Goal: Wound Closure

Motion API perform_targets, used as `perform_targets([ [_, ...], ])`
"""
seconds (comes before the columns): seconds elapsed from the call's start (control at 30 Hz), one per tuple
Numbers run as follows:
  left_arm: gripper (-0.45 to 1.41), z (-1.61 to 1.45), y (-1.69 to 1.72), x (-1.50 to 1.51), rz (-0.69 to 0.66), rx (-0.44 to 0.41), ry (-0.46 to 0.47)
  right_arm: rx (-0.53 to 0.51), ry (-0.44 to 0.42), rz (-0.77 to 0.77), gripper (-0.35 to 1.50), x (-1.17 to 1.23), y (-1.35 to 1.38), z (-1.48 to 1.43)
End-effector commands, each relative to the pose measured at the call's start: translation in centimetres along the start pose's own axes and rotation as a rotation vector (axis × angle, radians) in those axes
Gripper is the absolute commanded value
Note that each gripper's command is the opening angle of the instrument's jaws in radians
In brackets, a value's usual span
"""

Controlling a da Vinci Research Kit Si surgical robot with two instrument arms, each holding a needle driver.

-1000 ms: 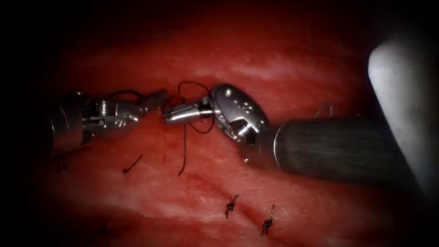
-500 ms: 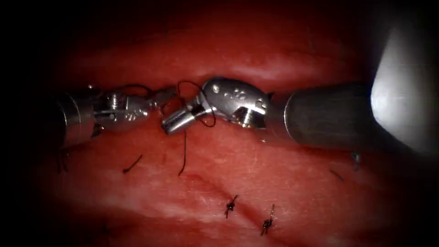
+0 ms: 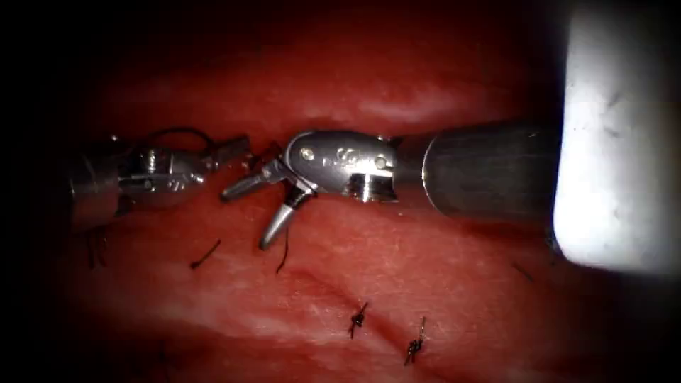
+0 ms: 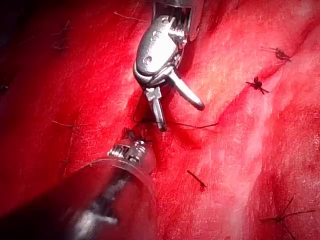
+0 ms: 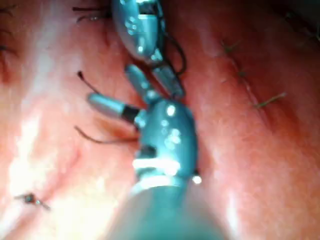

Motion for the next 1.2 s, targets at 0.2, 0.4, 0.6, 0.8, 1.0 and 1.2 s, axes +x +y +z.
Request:
perform_targets([
  [0.2, -0.45, 0.05, 0.04, 0.03, -0.001, 0.001, -0.002, 0.069, -0.036, -0.024, 1.06, -0.16, -0.04, 0.20],
  [0.4, -0.45, 0.06, 0.02, 0.03, -0.002, -0.001, -0.002, 0.113, -0.052, -0.042, 1.03, -0.28, -0.17, 0.31],
  [0.6, -0.45, 0.06, 0.02, 0.03, -0.002, -0.001, -0.002, 0.137, -0.066, -0.050, 1.03, -0.39, -0.21, 0.39],
  [0.8, -0.45, 0.02, 0.03, 0.01, 0.000, -0.001, 0.000, 0.155, -0.076, -0.057, 0.67, -0.43, -0.20, 0.43],
  [1.0, -0.45, -0.06, 0.06, 0.04, 0.001, -0.001, -0.003, 0.166, -0.136, -0.059, 0.44, -0.54, -0.19, 0.45],
  [1.2, -0.45, -0.15, 0.09, 0.06, 0.002, -0.001, -0.004, 0.193, -0.201, -0.058, -0.35, -0.62, -0.18, 0.40],
])
